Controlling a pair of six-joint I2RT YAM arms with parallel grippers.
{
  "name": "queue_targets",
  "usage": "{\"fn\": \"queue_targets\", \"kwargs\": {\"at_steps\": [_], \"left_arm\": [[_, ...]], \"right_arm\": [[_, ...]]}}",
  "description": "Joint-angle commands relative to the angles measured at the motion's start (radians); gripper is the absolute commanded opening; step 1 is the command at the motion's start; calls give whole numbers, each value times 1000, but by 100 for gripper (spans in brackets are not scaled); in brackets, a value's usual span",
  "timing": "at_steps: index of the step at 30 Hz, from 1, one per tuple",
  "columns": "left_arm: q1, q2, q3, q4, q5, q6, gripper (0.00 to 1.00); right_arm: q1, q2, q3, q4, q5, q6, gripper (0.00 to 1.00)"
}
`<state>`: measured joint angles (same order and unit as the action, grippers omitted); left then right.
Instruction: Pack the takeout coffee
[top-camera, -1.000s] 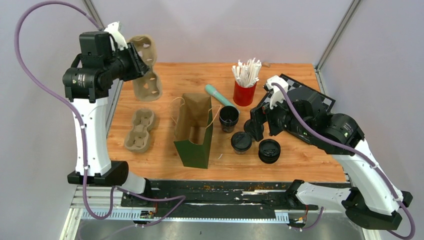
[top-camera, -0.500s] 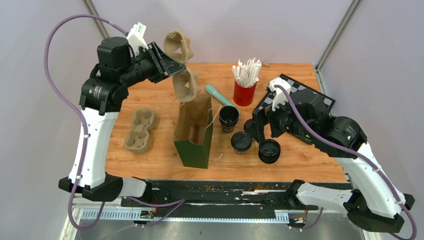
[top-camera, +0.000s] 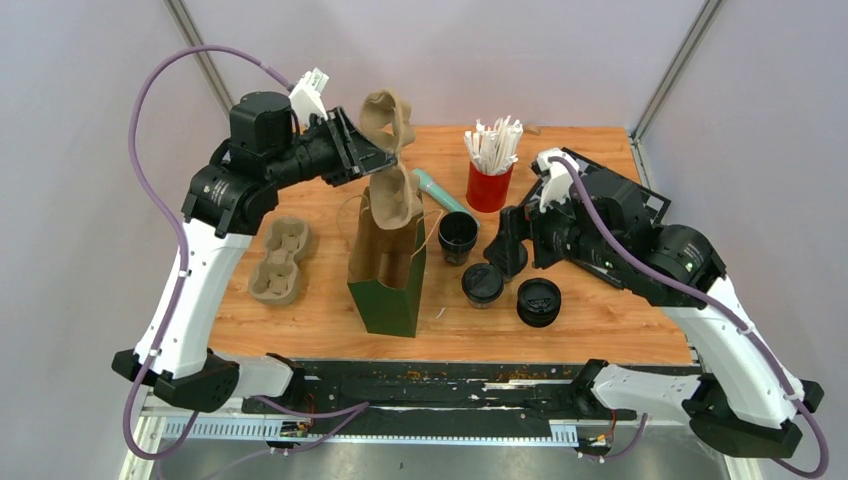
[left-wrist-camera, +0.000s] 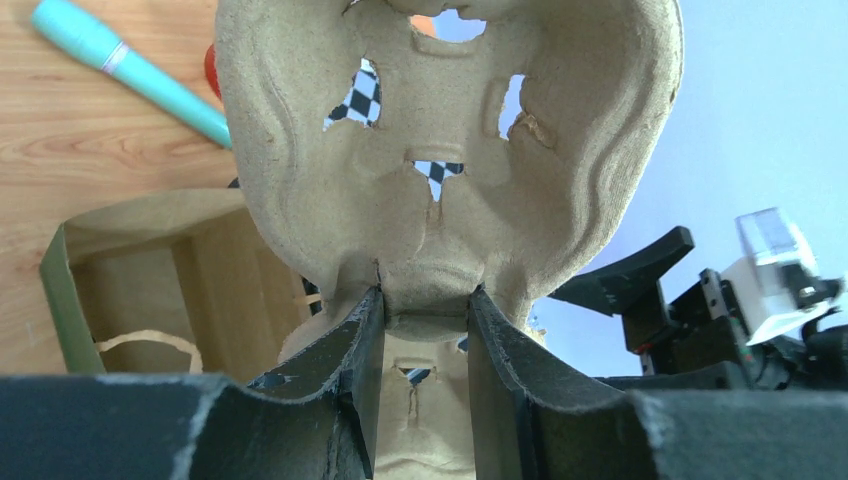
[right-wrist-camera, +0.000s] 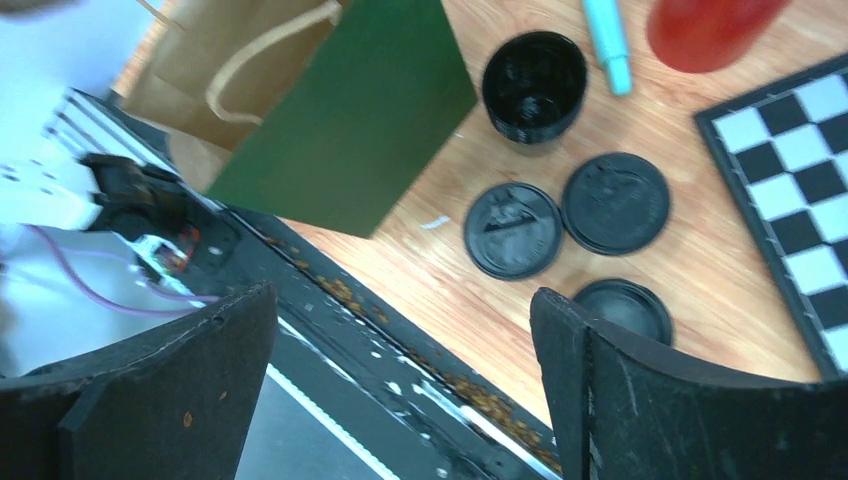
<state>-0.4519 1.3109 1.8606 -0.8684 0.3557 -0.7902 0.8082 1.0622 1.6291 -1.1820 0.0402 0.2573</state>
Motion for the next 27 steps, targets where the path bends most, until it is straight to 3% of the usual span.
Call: {"fn": "queue_targets", "kwargs": {"at_steps": [1,9,14,27], "left_arm": [[-4,-32,-45,-8,8,23,32],[-5,-32,-88,-74,5,62,32],[-5,-21,-79,-146,-23,114,32],[-15,-26,-168,-100,8,103,32]], "right_arm": [[-6,66,66,131,-105,208,96],[-79,164,64,249,-199,443,91],[-161,157,0,333,-262,574,82],[-169,222,-40,395,-347,628,78]]}}
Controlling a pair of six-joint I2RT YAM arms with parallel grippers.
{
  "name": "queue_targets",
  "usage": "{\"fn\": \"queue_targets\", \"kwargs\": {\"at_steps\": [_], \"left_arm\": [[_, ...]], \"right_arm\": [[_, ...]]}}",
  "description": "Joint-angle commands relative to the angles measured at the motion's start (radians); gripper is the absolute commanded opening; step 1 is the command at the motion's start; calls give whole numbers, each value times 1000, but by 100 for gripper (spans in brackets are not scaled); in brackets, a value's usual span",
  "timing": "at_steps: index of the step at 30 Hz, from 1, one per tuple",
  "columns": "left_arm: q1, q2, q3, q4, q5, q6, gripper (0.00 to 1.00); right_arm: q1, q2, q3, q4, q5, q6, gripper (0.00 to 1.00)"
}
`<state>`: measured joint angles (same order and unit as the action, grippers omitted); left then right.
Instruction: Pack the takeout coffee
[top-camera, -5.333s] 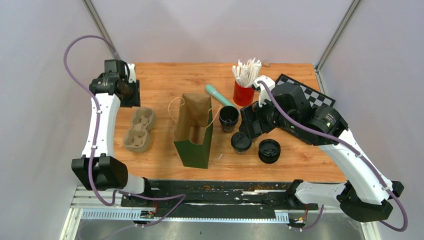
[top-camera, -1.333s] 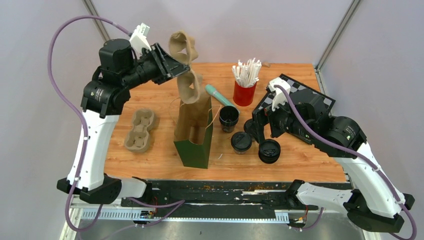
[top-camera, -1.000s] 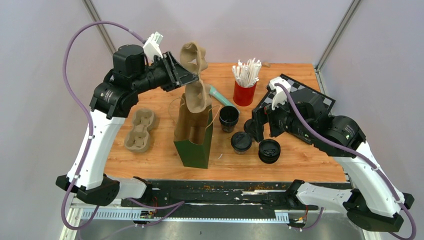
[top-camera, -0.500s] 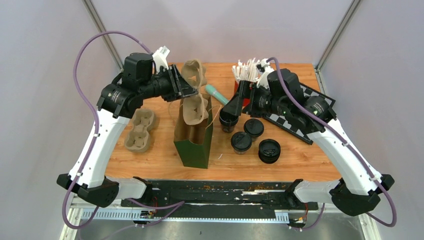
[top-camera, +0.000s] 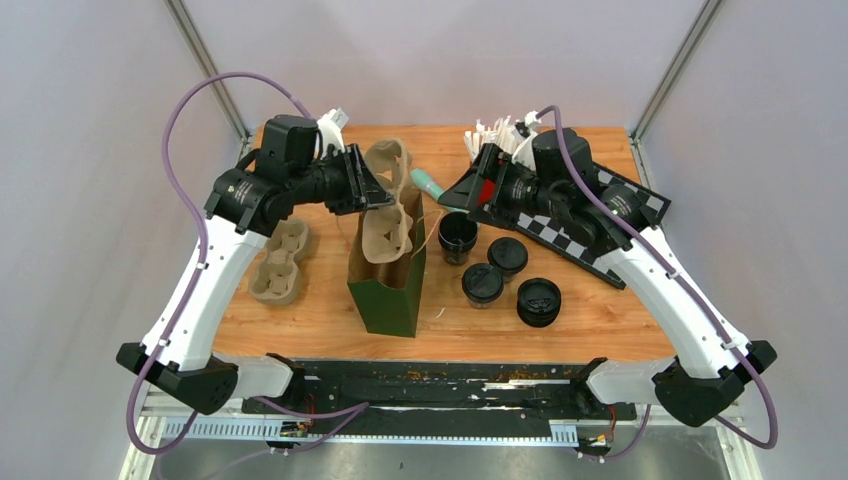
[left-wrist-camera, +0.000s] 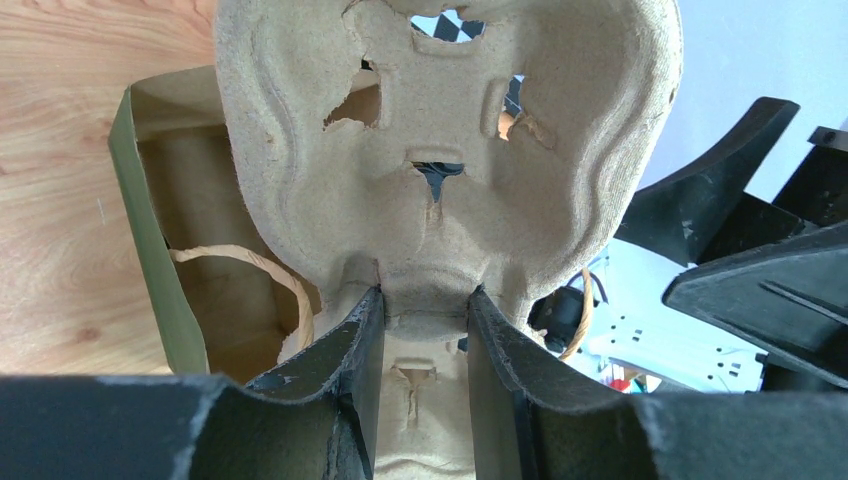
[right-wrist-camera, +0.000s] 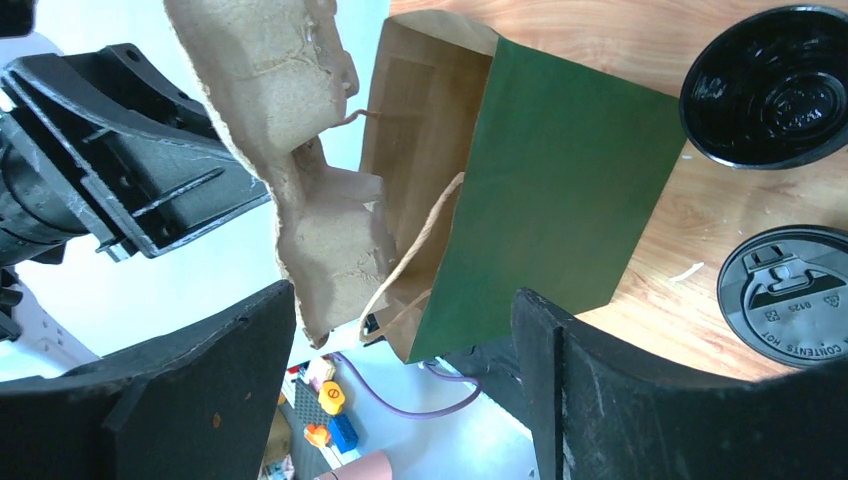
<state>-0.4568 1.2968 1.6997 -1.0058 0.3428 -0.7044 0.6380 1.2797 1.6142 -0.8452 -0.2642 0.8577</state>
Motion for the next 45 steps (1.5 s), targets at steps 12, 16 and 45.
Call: {"fn": "queue_targets", "kwargs": {"at_steps": [12,16,45], "left_arm": [[-42,0,-20,16,-2,15,32],[-54,0,-27,1,-21,24,31],[-113,106,48,-200,-206,109,30]], "right_arm": [[1,49,-78,127,-107,36,63],[1,60,-80,129,-114,18,57],[1,48,-92,124,-126,-40,0]]}}
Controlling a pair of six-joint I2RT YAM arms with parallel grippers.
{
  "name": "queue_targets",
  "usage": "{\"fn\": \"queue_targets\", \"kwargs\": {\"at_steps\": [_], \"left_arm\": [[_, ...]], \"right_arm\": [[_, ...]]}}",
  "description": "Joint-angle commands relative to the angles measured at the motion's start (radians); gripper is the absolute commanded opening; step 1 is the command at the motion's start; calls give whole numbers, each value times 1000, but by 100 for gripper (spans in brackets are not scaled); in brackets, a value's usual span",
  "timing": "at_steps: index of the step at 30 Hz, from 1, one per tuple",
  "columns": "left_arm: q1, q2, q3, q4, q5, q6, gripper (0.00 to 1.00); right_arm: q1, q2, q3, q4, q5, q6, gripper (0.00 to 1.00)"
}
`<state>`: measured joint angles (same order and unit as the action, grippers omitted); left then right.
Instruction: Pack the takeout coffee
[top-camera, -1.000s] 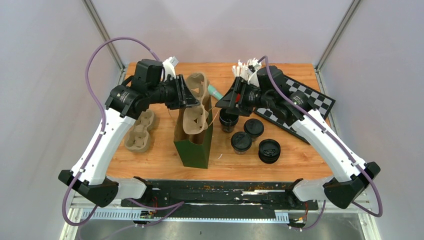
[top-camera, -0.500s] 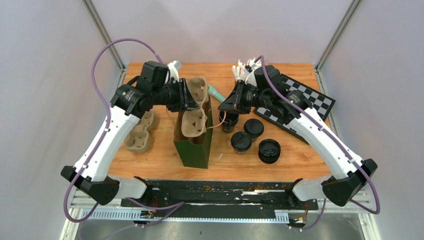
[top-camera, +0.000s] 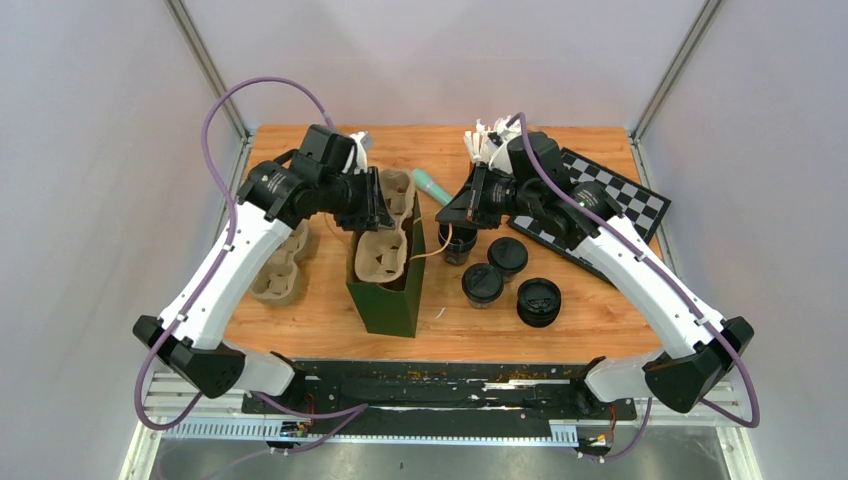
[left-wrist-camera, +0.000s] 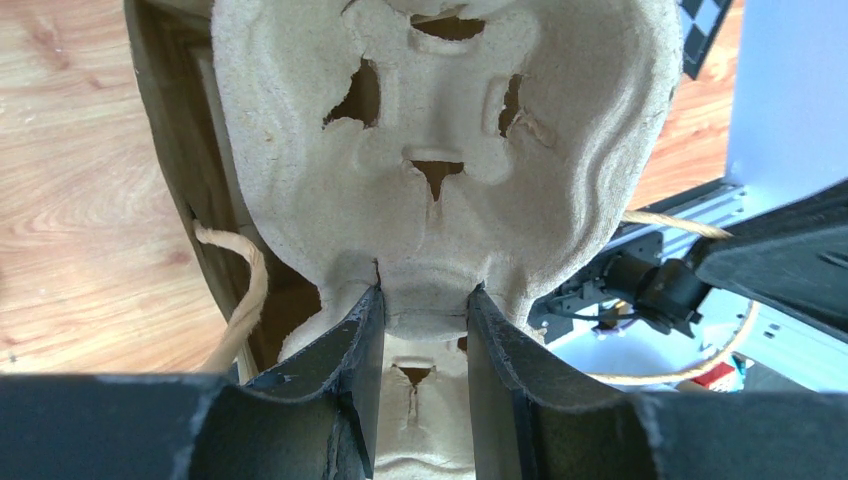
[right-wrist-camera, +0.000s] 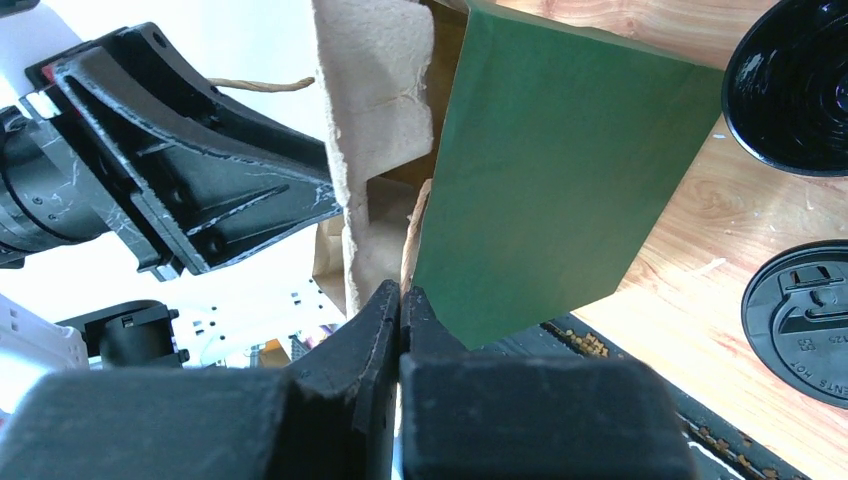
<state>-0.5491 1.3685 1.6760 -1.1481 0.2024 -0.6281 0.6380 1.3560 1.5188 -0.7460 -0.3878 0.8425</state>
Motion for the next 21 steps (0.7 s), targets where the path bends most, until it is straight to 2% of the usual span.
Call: {"fn": "queue_targets", "kwargs": {"at_steps": [1,15,21], "left_arm": [[-28,42,81,-69,-76,32,30],[-99,76,117,-158,-194,-39,29],[-104,85,122,-170,-200,-51,29]], "right_arm": [[2,-30,3,25,-2,-25,0],[1,-46,-9,24,13,-36,0],[1,-49,-3,23,14,-44,0]]}}
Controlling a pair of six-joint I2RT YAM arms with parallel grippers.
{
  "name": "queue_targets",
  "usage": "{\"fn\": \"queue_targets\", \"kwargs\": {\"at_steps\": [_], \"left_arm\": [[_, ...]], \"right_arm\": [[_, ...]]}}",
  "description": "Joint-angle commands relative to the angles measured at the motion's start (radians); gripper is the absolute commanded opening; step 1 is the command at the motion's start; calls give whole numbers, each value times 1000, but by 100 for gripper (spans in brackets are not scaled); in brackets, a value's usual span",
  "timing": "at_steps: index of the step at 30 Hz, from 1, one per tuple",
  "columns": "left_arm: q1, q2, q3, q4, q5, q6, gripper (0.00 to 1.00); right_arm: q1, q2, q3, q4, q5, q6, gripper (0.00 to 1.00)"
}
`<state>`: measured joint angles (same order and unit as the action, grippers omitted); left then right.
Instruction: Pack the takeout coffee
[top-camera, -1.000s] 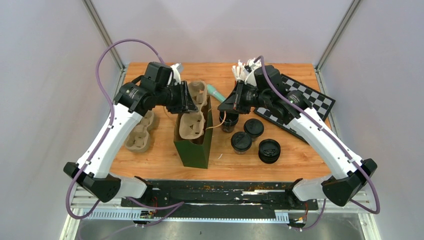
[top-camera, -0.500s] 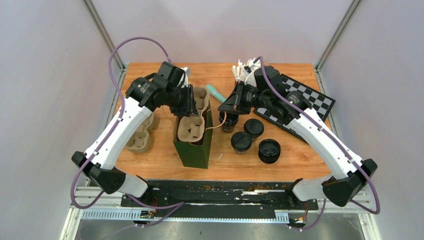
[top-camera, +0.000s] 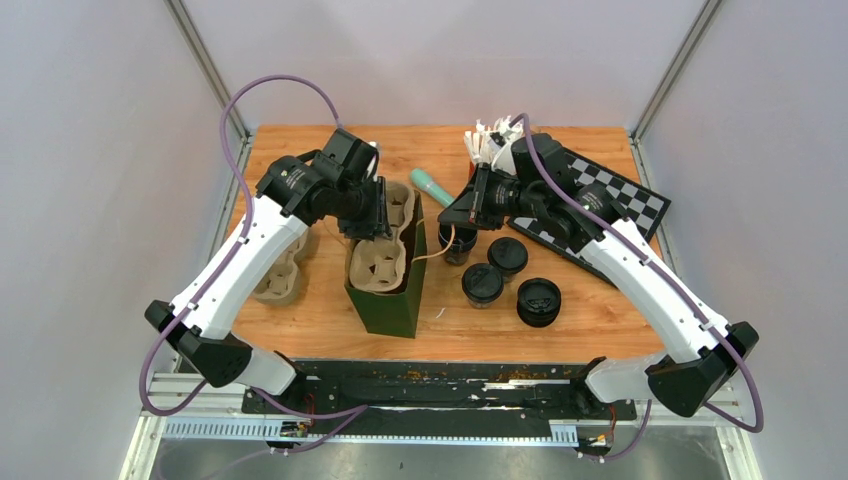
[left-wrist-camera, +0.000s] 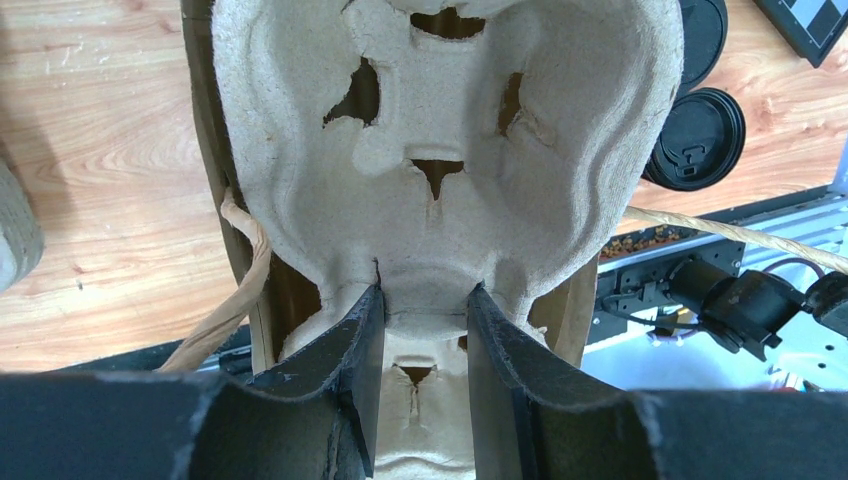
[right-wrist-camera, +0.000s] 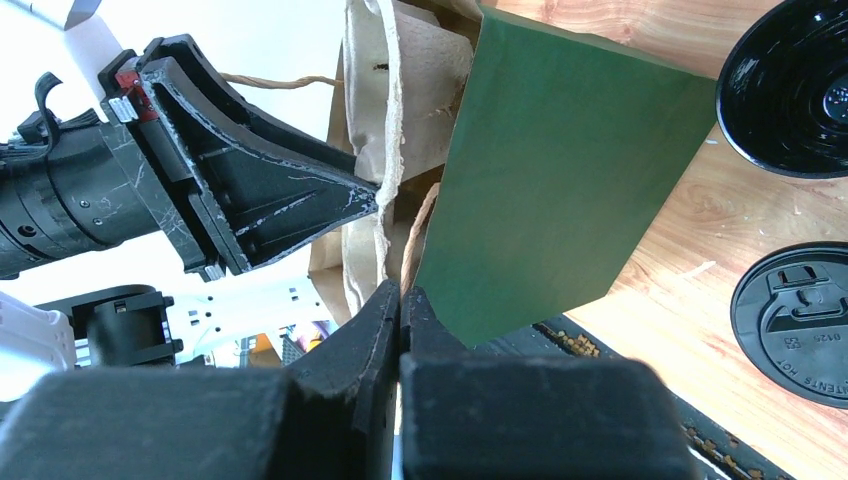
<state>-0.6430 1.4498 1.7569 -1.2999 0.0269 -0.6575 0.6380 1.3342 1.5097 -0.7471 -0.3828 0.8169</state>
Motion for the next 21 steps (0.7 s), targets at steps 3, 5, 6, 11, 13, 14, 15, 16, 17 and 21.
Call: {"fn": "queue_targets", "kwargs": {"at_steps": [3,5,6,11,13,14,15,16,17,21], "left_arm": [[-12,13,29,-8,-25,-17,30],[-12,15,10,12,-25,-18,31],[-14,16,-24,41,-24,-25,32],[-26,41,-47,23,-71,-23,32],[-30,49,-59,21,-77,-16,32],[-30,50,-69,26,-74,-17,32],[-32,50,-79,33,-70,-18,32],[-33,50,-87,41,-67,-20,32],[-35,52,-95,46,-69,-22,33],[-45,68,-107,30,-92,-19,36]], "right_arm": [[1,-27,7,29,6,-22,0],[0,-25,2,46,-8,-29,0],[0,-18,8,45,-14,-29,0],[1,-18,8,45,-13,-29,0],[1,-17,8,47,-14,-32,0],[0,-15,9,48,-14,-34,0],[1,-13,8,48,-18,-34,0],[1,-10,7,48,-21,-35,0],[2,-7,5,48,-24,-35,0],[1,-4,1,48,-24,-38,0]]}}
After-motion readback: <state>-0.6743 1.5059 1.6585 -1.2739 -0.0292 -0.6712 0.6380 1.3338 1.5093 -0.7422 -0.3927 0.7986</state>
